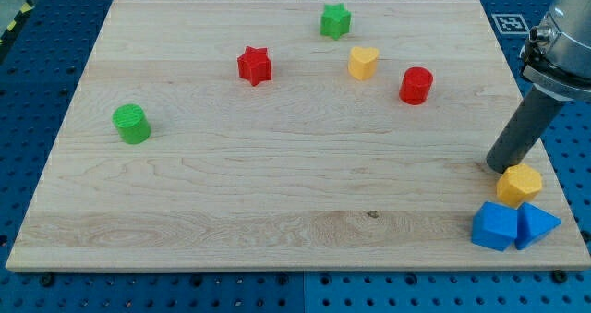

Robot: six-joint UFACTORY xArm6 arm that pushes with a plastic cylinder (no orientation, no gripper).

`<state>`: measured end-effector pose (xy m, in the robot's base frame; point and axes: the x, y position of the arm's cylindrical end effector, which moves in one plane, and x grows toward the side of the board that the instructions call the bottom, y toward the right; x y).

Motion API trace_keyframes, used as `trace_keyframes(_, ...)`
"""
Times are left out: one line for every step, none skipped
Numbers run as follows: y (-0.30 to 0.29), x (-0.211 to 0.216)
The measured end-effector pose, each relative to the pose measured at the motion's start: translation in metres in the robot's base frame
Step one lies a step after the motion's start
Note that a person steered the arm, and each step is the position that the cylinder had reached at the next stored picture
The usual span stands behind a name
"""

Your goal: Place your arm to the bottom left of the red circle

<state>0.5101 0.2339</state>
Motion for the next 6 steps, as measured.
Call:
trace_keyframes(0.000, -0.001)
trace_keyframes(-0.003, -0.019)
trace_keyframes(-0.004, -0.037)
trace_keyframes(-0.004, -0.044)
trace_keyframes(-0.004, -0.044)
trace_keyframes(-0.040, -0.044)
